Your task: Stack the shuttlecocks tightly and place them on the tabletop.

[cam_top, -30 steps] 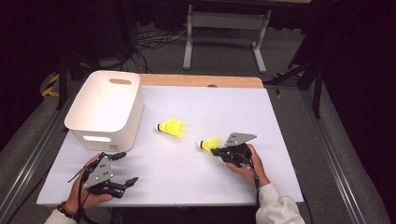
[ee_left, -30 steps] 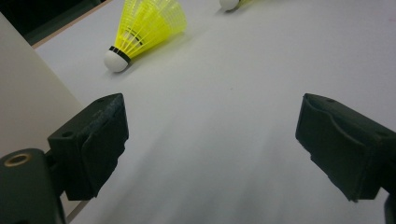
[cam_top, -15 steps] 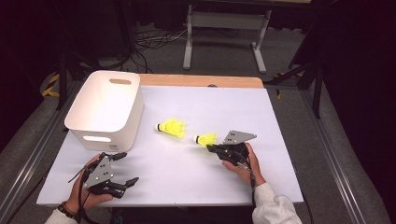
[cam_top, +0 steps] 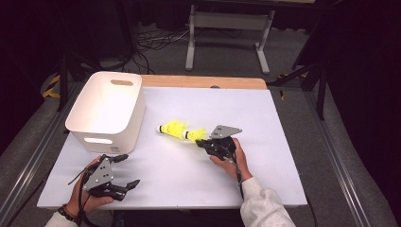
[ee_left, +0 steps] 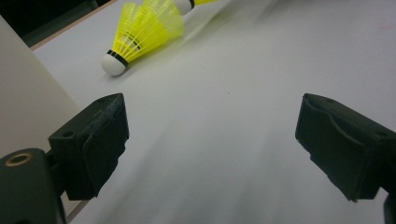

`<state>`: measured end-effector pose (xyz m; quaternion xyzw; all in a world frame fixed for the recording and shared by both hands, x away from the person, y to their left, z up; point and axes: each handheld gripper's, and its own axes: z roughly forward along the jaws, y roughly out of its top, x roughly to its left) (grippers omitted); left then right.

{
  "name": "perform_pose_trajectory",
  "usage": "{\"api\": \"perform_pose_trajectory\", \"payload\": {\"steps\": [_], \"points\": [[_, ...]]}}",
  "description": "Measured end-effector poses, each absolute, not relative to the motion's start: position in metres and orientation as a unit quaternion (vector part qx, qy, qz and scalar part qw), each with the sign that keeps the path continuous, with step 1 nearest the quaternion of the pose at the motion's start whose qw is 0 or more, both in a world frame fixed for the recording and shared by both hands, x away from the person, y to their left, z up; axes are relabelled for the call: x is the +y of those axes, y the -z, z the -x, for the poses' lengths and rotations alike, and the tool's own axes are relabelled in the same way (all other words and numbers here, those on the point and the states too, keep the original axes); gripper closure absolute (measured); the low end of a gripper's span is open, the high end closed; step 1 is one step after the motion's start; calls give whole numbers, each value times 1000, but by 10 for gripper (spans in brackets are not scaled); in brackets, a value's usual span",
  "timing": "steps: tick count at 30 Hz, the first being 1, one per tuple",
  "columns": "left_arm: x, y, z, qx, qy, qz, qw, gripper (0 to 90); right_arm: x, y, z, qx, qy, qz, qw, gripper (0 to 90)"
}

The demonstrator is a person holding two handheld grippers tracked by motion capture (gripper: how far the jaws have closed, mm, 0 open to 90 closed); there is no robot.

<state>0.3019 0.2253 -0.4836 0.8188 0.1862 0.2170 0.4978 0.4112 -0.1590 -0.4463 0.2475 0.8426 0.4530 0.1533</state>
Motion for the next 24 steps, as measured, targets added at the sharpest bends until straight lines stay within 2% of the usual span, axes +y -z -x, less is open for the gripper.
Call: {"api": "perform_pose_trajectory", "payload": {"steps": [9,24], "points": [[224,485,-303,185,-214,-822,494,107,-140,453,-430,855,-421,-255,164,898],[224,485,-302,181,-214,-823,494,108,-113,455,-446,854,-433,-253,136,886]]}}
